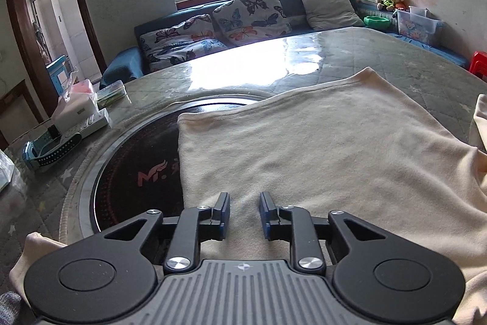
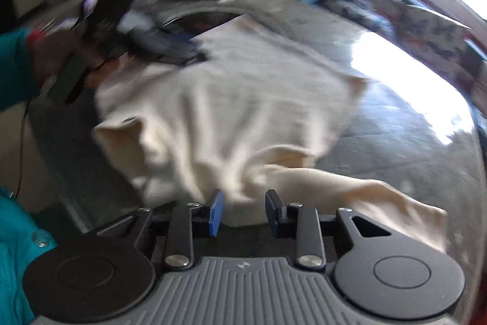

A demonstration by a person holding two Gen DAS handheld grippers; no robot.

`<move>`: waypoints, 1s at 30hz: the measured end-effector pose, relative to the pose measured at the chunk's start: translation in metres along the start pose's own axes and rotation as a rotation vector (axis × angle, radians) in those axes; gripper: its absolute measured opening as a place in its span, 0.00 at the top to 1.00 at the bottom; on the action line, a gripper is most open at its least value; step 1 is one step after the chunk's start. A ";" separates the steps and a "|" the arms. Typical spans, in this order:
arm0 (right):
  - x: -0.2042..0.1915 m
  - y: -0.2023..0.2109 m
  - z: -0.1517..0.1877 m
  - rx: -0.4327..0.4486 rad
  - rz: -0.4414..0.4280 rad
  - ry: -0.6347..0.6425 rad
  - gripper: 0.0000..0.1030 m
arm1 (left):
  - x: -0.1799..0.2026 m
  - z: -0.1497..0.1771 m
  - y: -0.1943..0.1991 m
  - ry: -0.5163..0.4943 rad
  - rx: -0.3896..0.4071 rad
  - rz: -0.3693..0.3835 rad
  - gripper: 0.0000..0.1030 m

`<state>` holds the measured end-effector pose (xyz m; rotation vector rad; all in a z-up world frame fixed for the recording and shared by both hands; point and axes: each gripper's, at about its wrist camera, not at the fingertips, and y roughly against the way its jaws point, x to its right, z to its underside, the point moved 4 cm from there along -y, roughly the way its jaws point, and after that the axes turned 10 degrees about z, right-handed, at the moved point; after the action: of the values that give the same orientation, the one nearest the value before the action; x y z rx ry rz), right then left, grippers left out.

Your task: Fold clothes

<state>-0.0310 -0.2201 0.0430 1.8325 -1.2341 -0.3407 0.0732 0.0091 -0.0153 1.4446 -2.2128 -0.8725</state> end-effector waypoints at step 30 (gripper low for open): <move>0.182 -0.070 0.006 0.032 0.372 -0.483 0.94 | 0.169 0.020 0.055 -0.274 0.050 0.490 0.16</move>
<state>0.0938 -0.3695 0.0275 1.5468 -1.8847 -0.5748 -0.0469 -0.1224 0.0000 0.7689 -2.6388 -0.8814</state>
